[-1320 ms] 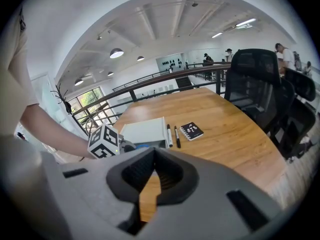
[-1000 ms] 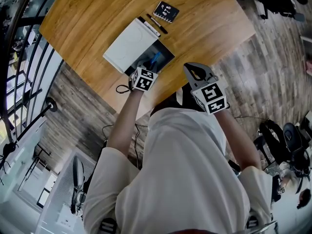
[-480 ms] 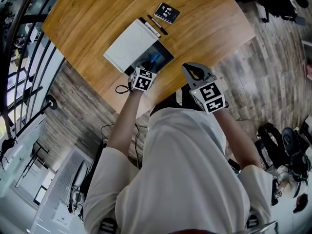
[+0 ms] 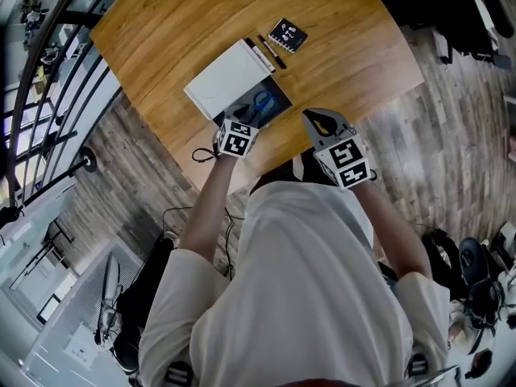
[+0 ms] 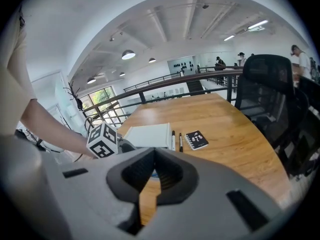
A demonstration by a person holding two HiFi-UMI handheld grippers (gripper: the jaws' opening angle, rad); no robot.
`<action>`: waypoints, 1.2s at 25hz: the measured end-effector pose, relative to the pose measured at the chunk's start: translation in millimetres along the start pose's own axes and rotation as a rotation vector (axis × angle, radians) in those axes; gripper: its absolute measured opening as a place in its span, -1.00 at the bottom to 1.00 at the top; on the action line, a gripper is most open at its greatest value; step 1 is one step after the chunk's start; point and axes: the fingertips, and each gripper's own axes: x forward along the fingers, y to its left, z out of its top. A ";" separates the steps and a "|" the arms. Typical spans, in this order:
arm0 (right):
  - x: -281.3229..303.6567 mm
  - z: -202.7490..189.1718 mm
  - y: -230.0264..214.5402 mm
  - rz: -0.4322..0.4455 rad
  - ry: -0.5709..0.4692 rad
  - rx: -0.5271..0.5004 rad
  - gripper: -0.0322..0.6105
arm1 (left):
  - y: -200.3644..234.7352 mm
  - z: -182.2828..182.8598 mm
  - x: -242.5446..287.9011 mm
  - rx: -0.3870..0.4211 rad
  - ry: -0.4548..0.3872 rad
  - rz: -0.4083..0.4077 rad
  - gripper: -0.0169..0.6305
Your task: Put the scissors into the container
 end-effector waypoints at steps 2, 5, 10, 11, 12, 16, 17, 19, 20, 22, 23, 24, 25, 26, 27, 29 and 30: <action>-1.4 3.1 -2.1 0.016 -0.004 -0.021 -0.89 | -0.8 4.2 -6.8 -0.015 -0.012 0.019 -0.58; -5.1 8.7 -2.7 0.042 -0.012 -0.055 -0.89 | -3.2 11.9 -23.1 -0.041 -0.046 0.054 -0.58; -8.2 21.7 0.1 0.089 -0.024 -0.113 -0.89 | -7.9 26.1 -57.3 -0.069 -0.113 0.110 -0.62; -8.1 24.3 0.8 0.100 -0.027 -0.126 -0.89 | -8.8 29.9 -65.2 -0.073 -0.131 0.126 -0.63; -8.0 26.6 1.9 0.111 -0.030 -0.138 -0.89 | -9.8 33.9 -73.9 -0.078 -0.152 0.144 -0.66; -6.5 32.8 9.1 0.151 -0.034 -0.179 -0.89 | -11.8 49.2 -110.9 -0.102 -0.248 0.217 -0.73; -6.1 34.0 11.6 0.159 -0.033 -0.193 -0.89 | -12.3 52.4 -120.3 -0.113 -0.272 0.233 -0.74; -6.4 35.9 18.6 0.172 -0.032 -0.221 -0.89 | -15.0 57.3 -140.6 -0.136 -0.313 0.258 -0.76; -7.3 36.7 22.9 0.176 -0.032 -0.232 -0.89 | -16.8 57.9 -150.3 -0.147 -0.330 0.267 -0.77; -9.8 38.6 31.2 0.182 -0.035 -0.248 -0.89 | -20.7 54.5 -167.4 -0.173 -0.354 0.282 -0.78; -11.3 40.2 34.9 0.183 -0.040 -0.254 -0.89 | -22.3 52.6 -175.4 -0.188 -0.366 0.289 -0.78; -13.0 42.3 38.3 0.182 -0.046 -0.257 -0.89 | -23.3 51.9 -183.6 -0.201 -0.386 0.297 -0.79; -14.6 44.7 41.5 0.180 -0.053 -0.261 -0.89 | -23.9 51.8 -192.3 -0.213 -0.411 0.305 -0.80; -16.2 46.6 44.7 0.177 -0.059 -0.265 -0.89 | -24.4 51.5 -201.3 -0.225 -0.436 0.312 -0.80; -17.8 48.2 48.0 0.171 -0.065 -0.271 -0.89 | -24.8 50.6 -210.5 -0.236 -0.459 0.319 -0.81; -22.3 51.6 55.8 0.157 -0.075 -0.286 -0.89 | -26.3 47.5 -229.5 -0.255 -0.503 0.329 -0.82; -25.5 52.9 60.4 0.150 -0.079 -0.292 -0.89 | -27.6 45.1 -239.0 -0.266 -0.523 0.333 -0.83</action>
